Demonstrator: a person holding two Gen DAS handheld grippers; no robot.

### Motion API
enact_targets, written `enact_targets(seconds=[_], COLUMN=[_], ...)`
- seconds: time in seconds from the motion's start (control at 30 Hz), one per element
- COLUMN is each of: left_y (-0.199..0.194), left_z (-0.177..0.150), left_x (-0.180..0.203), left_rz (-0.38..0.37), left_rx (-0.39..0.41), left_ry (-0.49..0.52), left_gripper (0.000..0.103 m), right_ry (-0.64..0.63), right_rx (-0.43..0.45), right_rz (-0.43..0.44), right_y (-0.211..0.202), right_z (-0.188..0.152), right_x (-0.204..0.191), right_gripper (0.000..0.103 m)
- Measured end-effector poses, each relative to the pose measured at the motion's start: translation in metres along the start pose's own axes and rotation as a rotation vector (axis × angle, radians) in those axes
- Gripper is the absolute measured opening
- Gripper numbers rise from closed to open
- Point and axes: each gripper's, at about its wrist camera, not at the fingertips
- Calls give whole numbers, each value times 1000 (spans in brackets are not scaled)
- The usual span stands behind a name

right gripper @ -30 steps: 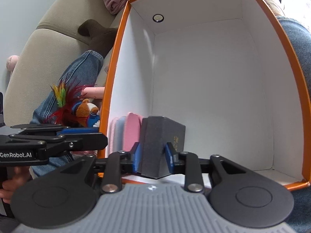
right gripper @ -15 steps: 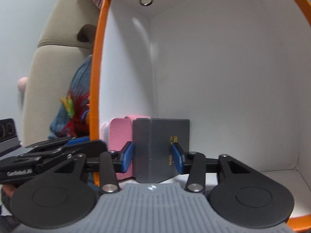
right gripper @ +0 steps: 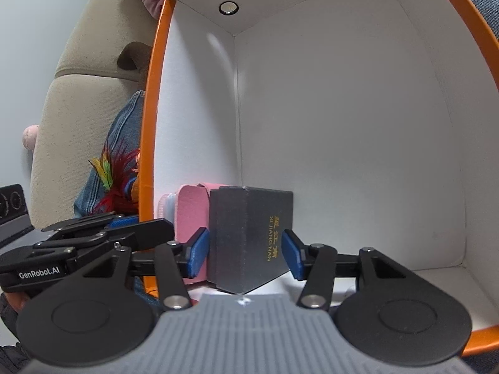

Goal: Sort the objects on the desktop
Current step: 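Open both grippers, leaving wallet and black case upright in the box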

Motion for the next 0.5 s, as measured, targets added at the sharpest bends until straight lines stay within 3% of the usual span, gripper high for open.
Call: enact_targets(seconds=[0.03,0.23,0.5], left_y=[0,2,2], left_z=[2,12,20], left_x=[-1,1,-3], left_rz=[-9,8,18], left_rx=[-3,5,16], left_ry=[4,90,85], left_gripper=[28,27,27], right_ry=[6,18,52], right_rx=[3,45,105], right_rz=[13,3,-16], right_y=[2,4,0], right_z=[0,-5,-15], right_x=[0,-8,-8], right_gripper=[45,44,45])
Point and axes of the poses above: each gripper's, at about its wrist camera, not at the fingertips, and y roughly the way its jaws point, x to its right, z to its top, and after that the axes turned 1 degree about -z, right-handed
